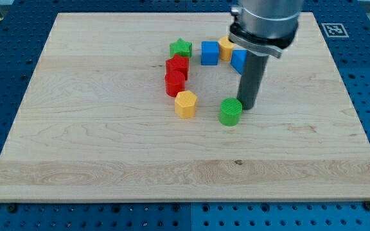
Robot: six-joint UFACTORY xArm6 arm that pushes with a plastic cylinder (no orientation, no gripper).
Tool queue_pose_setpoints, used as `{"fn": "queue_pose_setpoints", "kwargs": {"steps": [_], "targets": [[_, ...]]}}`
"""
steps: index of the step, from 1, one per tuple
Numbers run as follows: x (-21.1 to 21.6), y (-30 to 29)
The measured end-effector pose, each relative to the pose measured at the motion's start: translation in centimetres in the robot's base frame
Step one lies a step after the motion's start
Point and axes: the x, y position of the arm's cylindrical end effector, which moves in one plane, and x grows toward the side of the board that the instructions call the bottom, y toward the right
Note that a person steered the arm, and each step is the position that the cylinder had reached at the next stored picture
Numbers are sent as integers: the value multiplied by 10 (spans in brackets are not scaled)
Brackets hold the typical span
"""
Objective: Slide green circle closer to yellow hexagon
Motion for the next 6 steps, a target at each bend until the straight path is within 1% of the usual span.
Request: {"fn": "queue_pose_setpoints", "kwargs": {"steps": [1,2,3,4,6], "targets": [[-2,2],[11,13],[31,-12],[31,-32],[23,-42]]}}
